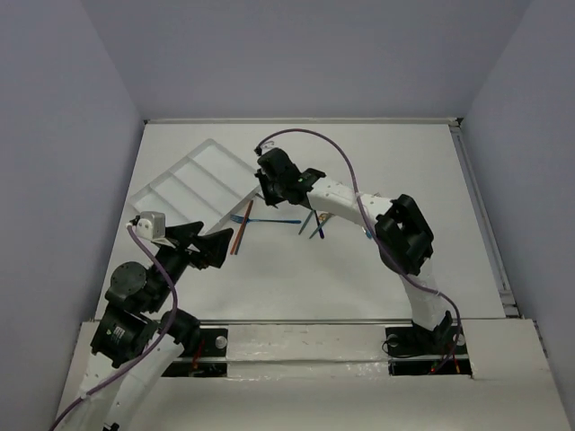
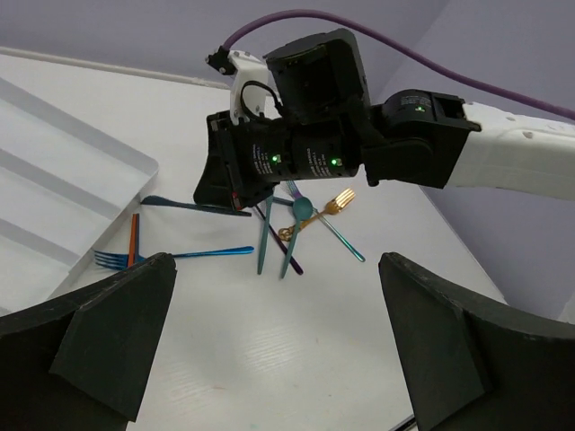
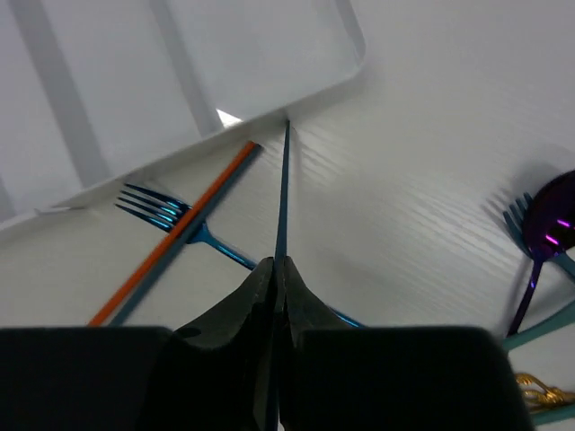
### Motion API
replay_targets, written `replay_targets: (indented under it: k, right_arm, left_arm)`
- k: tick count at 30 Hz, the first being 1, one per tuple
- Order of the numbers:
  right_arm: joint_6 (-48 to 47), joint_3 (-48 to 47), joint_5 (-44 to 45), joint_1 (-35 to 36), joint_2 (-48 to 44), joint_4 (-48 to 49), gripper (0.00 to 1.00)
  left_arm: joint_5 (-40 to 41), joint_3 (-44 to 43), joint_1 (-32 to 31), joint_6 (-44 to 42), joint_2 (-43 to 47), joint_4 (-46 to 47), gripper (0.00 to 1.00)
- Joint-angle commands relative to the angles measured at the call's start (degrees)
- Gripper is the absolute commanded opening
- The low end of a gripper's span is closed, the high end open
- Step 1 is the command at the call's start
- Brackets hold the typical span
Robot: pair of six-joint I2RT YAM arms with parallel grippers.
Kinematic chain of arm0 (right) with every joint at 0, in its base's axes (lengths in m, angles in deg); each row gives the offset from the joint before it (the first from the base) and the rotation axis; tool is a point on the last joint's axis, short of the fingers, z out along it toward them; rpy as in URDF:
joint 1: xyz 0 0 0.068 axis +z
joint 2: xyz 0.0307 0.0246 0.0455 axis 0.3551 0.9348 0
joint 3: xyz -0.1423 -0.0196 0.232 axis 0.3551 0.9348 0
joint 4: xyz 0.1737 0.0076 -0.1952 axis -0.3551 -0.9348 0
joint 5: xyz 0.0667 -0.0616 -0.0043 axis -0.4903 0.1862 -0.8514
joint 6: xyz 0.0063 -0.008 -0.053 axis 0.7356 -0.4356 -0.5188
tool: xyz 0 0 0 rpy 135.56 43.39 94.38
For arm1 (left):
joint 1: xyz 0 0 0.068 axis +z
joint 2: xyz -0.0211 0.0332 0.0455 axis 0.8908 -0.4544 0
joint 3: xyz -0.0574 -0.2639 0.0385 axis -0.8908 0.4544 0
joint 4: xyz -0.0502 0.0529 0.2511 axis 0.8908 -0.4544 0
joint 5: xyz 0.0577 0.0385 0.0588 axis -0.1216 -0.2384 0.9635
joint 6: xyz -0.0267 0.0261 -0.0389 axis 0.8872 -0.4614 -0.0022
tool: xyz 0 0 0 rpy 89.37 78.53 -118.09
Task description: Sort the eating utensils into containers
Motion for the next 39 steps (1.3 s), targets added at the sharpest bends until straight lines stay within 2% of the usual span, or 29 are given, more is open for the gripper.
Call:
replay_targets:
  k: [1, 7, 9, 12, 16, 17, 18, 19, 20, 24, 33, 39]
  right_arm:
    - [-0.96, -4.89, -7.72, 1.47, -0.47, 9.3, 0.05]
    - [2.56, -9.9, -16.25, 2.0, 3.13, 15.9, 0.05]
    - [2.21, -13.32, -15.99, 2.52, 5.42, 13.81, 0.05]
    - [-0.07, -13.88, -8.56, 2.53, 3.95, 9.85, 0.04]
    - [2.02, -4.77, -2.56, 2.53, 0.0, 4.76, 0.05]
    - [3.08, -2.12, -2.89, 2.53, -1.15, 4.74, 0.08]
    - [3.96, 0.61, -3.85, 3.05, -2.3, 5.18, 0.19]
    - [4.84, 3.16, -5.17, 3.58, -3.26, 5.7, 0.26]
    - [6.41, 6.58, -5.36, 4.19, -4.58, 5.62, 0.4]
    - [9.67, 9.16, -4.22, 8.06, -3.9, 3.52, 0.58]
    - [13.37, 6.0, 1.32, 9.73, 1.56, 4.13, 0.57]
    - [13.37, 3.27, 5.71, 9.73, 4.63, 0.27, 0.49]
  left_arm:
    - [-4.66, -0.8, 2.49, -4.2, -1.26, 5.35, 0.99]
    - [-3.71, -0.54, 2.5, -5.1, -0.03, 10.71, 0.99]
    - [-3.09, -0.62, 2.5, -5.62, 0.15, 10.63, 0.99]
    - [-0.99, -1.06, 2.5, -6.32, 0.23, 9.4, 0.99]
    - [-1.07, -0.71, 1.97, -6.41, 0.5, 9.83, 0.99]
    - [-1.16, -0.63, 1.97, -6.33, 0.5, 9.92, 0.99]
    - [-1.16, -0.54, 1.97, -6.33, 0.58, 9.93, 0.99]
    - [-1.07, -0.54, 1.45, -6.33, 0.67, 9.93, 0.99]
    - [-0.98, -0.45, 1.44, -6.41, 0.76, 10.01, 0.99]
    - [-0.98, -0.36, 1.44, -6.41, 0.76, 10.19, 0.99]
    - [-0.98, -0.1, 0.91, -6.5, 1.02, 9.84, 0.99]
    - [-0.89, -0.01, 0.39, -6.68, 1.9, 9.84, 0.99]
